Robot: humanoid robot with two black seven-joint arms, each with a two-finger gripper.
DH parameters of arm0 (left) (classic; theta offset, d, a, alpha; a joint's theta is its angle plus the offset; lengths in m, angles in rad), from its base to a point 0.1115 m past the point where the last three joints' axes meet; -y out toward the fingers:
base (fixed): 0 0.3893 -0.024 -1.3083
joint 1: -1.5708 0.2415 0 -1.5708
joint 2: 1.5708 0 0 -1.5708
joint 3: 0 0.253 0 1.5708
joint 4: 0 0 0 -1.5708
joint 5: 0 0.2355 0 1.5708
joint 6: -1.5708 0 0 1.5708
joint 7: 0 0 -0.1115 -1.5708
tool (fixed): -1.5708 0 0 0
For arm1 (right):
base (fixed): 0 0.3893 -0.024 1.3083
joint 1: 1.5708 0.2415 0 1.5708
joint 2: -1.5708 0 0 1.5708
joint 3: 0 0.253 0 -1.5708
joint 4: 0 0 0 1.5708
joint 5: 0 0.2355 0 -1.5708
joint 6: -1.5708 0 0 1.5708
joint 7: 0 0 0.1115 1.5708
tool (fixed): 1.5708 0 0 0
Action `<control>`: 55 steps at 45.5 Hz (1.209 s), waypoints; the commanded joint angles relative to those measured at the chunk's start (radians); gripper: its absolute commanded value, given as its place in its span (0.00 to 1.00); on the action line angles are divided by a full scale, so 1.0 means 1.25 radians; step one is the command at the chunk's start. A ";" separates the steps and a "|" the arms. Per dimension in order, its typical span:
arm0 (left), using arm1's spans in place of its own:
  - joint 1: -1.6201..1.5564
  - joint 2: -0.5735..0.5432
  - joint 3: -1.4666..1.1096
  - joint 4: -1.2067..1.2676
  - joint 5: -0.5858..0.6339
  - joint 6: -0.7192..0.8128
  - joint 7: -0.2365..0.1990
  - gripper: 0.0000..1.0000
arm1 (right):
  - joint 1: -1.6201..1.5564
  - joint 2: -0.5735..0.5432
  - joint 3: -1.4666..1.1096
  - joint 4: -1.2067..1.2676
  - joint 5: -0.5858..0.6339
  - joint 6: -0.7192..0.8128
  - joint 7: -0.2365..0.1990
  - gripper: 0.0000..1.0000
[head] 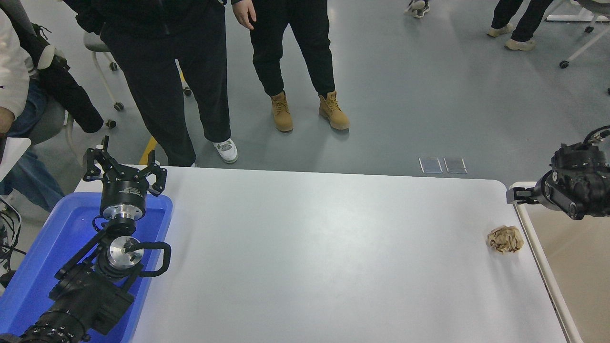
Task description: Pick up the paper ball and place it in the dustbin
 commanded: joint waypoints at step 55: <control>-0.001 0.000 0.000 0.000 0.000 0.000 0.000 0.99 | -0.085 0.030 0.030 0.009 0.001 -0.023 0.035 1.00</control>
